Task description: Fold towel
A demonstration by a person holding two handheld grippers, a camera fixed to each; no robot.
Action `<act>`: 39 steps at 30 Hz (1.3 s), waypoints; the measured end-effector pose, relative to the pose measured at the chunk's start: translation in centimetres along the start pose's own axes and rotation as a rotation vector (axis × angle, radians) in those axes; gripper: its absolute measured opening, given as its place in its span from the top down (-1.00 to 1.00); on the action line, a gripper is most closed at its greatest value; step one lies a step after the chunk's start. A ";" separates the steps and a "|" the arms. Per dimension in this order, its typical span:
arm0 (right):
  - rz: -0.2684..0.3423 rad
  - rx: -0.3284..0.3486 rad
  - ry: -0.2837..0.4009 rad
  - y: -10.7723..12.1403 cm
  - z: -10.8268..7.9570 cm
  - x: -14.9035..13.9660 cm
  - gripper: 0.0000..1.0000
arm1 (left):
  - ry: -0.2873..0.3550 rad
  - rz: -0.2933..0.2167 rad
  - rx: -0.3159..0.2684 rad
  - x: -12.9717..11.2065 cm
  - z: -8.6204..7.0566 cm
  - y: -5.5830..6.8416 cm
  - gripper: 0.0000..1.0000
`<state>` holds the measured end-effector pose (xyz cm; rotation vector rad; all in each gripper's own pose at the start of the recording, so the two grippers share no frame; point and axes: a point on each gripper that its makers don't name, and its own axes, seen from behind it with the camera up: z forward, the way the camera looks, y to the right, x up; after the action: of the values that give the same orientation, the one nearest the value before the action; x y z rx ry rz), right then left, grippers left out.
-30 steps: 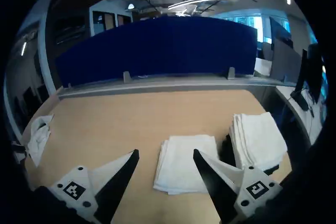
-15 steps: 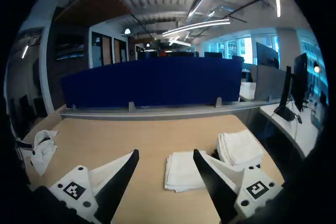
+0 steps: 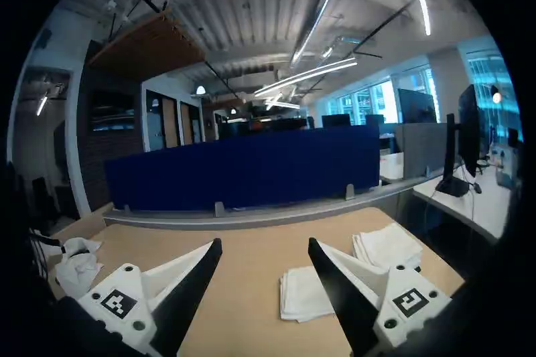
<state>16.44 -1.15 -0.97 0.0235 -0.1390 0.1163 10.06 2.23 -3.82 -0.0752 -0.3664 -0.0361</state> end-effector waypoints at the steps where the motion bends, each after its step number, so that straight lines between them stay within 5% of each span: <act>1: -0.001 0.000 0.000 -0.1 0.0 -0.1 -1.00 | 0.016 -0.002 0.003 0.3 0.0 -0.1 -0.88; 12: 0.006 0.003 0.005 -0.8 -0.3 -0.8 -1.00 | 0.215 -0.012 0.033 4.6 -0.6 -0.8 -0.87; 24: -0.011 0.018 -0.016 -1.7 -0.4 -2.2 -1.00 | 0.256 -0.018 0.045 3.9 -0.8 -0.9 -0.87; 39: -0.030 0.016 -0.075 -0.7 0.4 -3.7 -1.00 | 0.297 -0.017 0.090 0.5 2.1 -1.7 -0.87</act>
<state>12.78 -2.24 -1.08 0.0458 -0.2122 0.0869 9.69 0.74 -1.55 0.0222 -0.0715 -0.0465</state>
